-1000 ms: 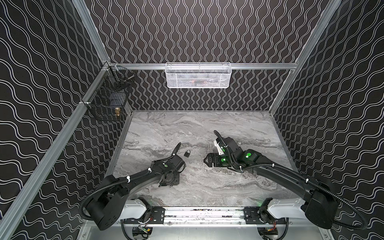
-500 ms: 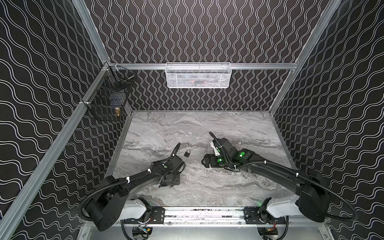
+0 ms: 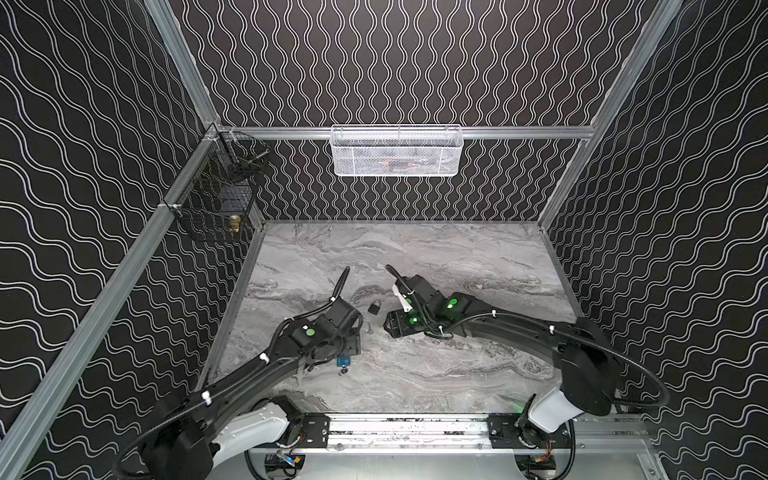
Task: Unlock with the key
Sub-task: 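Set the blue padlock on the table and open the left gripper, then lower the right gripper onto the loose silver key while the left arm withdraws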
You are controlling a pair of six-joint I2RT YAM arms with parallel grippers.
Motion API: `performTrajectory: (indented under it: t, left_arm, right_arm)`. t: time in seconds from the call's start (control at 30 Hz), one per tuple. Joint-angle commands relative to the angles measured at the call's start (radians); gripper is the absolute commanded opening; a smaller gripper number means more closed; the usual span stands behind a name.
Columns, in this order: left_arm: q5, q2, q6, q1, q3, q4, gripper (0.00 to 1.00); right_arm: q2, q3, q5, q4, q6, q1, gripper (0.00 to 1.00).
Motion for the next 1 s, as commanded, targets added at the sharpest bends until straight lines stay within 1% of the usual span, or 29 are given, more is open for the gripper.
performTrajectory:
  t: [0.0,0.1,0.2,0.27,0.33,0.4,0.43,0.47,0.53,0.57,0.7,0.97]
  left_arm:
    - [-0.074,-0.064,-0.039,0.004,0.021,-0.067,0.71]
    - [-0.099,-0.118,-0.062,0.006,0.035,-0.078,0.72]
    - [-0.121,-0.147,-0.083,0.006,0.043,-0.086,0.76]
    - [-0.133,-0.156,-0.091,0.006,0.048,-0.094,0.77]
    - [-0.154,-0.162,-0.094,0.007,0.053,-0.108,0.84]
    - [-0.184,-0.168,-0.108,0.006,0.058,-0.131,0.86]
    - [-0.197,-0.173,-0.113,0.007,0.058,-0.139,0.91]
    - [-0.205,-0.179,-0.118,0.007,0.058,-0.145,0.94]
    - [-0.218,-0.191,-0.123,0.006,0.058,-0.152,0.95]
    - [-0.221,-0.196,-0.125,0.006,0.058,-0.152,0.98]
    - [-0.230,-0.206,-0.137,0.006,0.053,-0.158,0.99]
    - [-0.255,-0.221,-0.163,0.006,0.050,-0.171,0.99]
  right_arm:
    - [0.067,0.049,0.021,0.020,-0.071,0.014,0.66]
    - [0.122,0.080,0.031,0.033,-0.106,0.017,0.59]
    - [0.172,0.112,0.033,0.037,-0.140,0.020,0.55]
    - [0.204,0.139,0.030,0.030,-0.152,0.021,0.53]
    - [0.248,0.169,0.032,0.020,-0.156,0.021,0.49]
    - [0.283,0.187,0.024,0.021,-0.162,0.022,0.47]
    - [0.294,0.192,0.019,0.029,-0.163,0.022,0.46]
    - [0.306,0.199,0.013,0.033,-0.162,0.022,0.43]
    - [0.331,0.219,0.004,0.033,-0.161,0.026,0.40]
    - [0.343,0.229,0.002,0.031,-0.163,0.025,0.39]
    - [0.378,0.259,0.000,0.026,-0.168,0.027,0.34]
    - [0.427,0.298,-0.002,0.027,-0.176,0.027,0.28]
